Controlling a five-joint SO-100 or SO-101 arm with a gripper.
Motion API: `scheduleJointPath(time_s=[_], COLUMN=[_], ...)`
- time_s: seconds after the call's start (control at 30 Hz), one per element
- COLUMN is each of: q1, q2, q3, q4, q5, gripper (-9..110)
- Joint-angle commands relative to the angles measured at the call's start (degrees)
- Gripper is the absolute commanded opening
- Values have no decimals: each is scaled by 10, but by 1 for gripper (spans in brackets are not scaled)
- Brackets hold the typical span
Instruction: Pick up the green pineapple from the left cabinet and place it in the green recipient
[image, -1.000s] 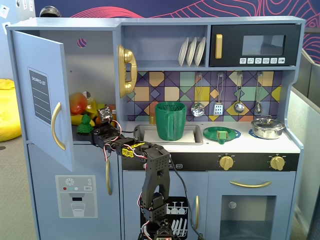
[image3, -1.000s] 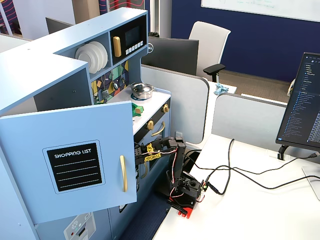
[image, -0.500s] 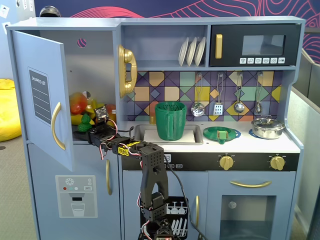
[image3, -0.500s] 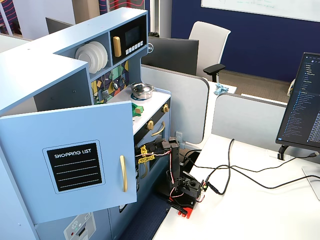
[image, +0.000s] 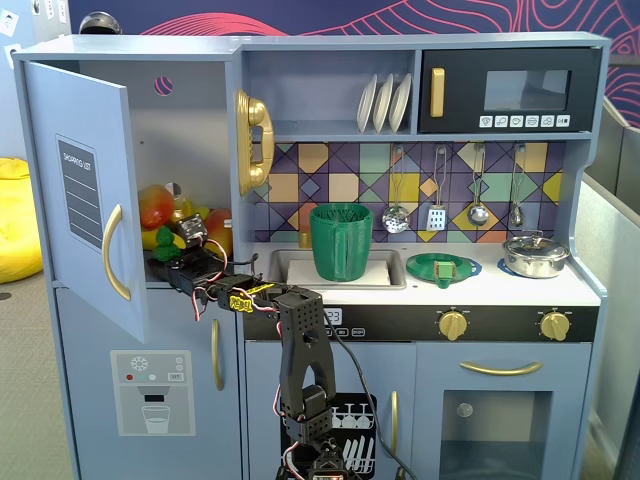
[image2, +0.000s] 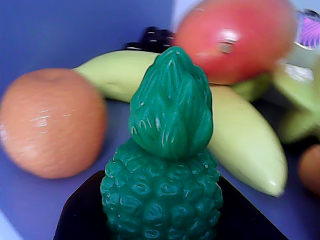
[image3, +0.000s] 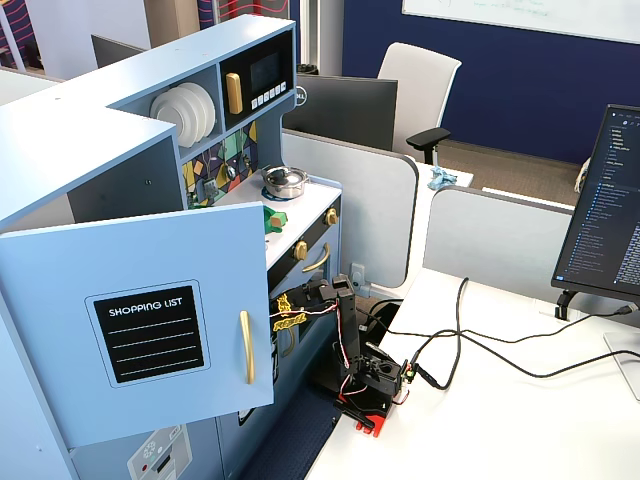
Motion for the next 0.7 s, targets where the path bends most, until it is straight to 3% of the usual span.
scheduleJointPath(time_s=[0.0, 0.3, 0.67], q1=[-31, -68, 170], q2=[83, 470, 750], q3=[-2, 198, 186], q4=[30, 261, 545], q5=[-80, -293, -245], gripper=[0, 0, 0])
